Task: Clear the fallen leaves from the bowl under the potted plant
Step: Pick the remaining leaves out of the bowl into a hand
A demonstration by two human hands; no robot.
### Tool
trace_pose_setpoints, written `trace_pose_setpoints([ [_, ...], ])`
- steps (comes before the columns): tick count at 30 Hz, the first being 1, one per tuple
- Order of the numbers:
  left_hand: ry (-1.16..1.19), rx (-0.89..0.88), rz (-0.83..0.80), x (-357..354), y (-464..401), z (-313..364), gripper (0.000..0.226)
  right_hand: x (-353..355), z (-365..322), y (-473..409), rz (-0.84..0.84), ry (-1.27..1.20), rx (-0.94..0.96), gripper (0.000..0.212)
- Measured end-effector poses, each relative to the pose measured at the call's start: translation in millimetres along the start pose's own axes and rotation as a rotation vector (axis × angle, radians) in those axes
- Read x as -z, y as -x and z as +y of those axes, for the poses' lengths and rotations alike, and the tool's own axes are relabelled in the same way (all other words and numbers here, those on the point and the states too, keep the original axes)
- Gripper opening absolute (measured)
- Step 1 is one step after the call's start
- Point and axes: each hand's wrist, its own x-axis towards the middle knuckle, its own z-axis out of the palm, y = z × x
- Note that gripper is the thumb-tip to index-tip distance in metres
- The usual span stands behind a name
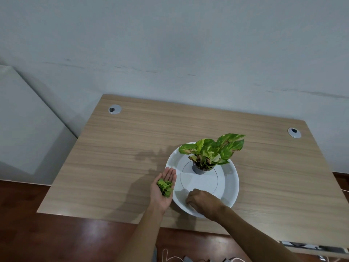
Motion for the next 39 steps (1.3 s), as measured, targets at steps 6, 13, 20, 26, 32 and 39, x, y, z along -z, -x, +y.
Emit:
trace_pose_setpoints([
  [6,-0.035,0.000,0.029,-7.2,3.9,-1.4,0.035,34.4,-26.3,-4.1,0.450,-0.429,-0.245,0.016],
  [13,-0.037,0.011,0.021,-20.0,13.8,-3.3,0.037,74.4,-59.1,-38.0,0.479,-0.537,-0.248,0.016],
  [20,0.039,0.079,-0.008,-16.3,11.2,-0.7,0.033,77.2,-82.1,-51.8,0.386,-0.471,-0.337,0.019],
  [26,0.044,0.040,-0.023,-16.5,25.1,6.7,0.033,73.8,-89.1,-48.4,0.410,-0.406,-0.354,0.046],
  [32,0.156,-0.048,-0.017,0.7,28.9,33.8,0.034,78.3,-92.2,-65.5,0.615,-0.540,-0.392,0.035],
  [39,0.292,-0.281,0.042,58.5,59.7,125.3,0.035,22.6,-121.2,-143.1,0.127,0.130,-0.080,0.058],
])
